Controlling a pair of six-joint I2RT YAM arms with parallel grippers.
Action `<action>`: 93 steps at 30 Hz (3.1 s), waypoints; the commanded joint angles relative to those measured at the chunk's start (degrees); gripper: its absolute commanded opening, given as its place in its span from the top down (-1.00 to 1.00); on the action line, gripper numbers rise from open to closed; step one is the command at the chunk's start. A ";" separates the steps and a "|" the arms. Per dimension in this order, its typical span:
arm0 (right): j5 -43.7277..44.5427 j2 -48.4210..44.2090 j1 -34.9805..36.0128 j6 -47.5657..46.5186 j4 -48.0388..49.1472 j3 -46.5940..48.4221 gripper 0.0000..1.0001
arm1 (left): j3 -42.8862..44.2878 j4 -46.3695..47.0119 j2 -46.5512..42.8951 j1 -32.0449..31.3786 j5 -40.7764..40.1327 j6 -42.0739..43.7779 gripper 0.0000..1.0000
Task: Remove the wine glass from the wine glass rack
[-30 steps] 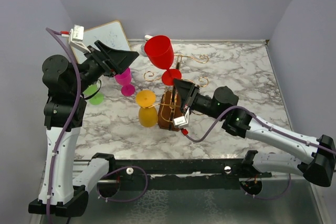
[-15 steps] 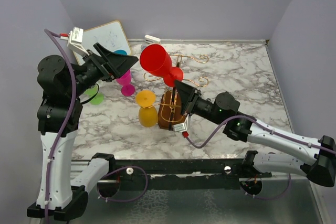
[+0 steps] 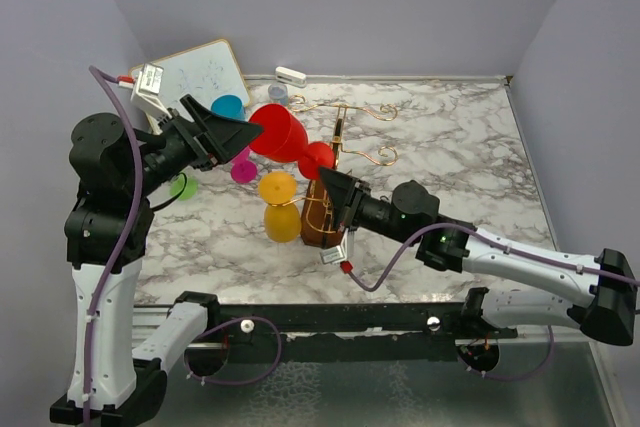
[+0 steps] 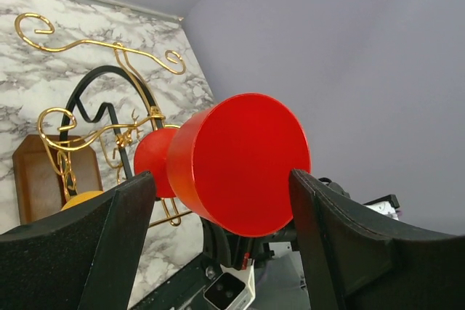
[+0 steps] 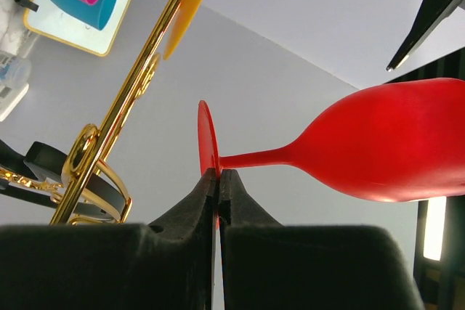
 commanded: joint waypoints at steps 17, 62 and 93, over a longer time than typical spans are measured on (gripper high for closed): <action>3.04 -1.31 2.03 -9.31 -3.43 2.48 0.98 | 0.01 -8.72 -0.13 -0.43 -1.71 5.36 -0.49; 6.86 -1.72 3.34 4.25 7.55 0.66 0.34 | 6.44 -11.79 -5.54 -0.54 -39.94 14.25 1.00; 25.76 36.84 2.34 103.61 -46.92 83.85 0.29 | -21.14 -15.49 8.85 0.48 -51.42 29.19 0.92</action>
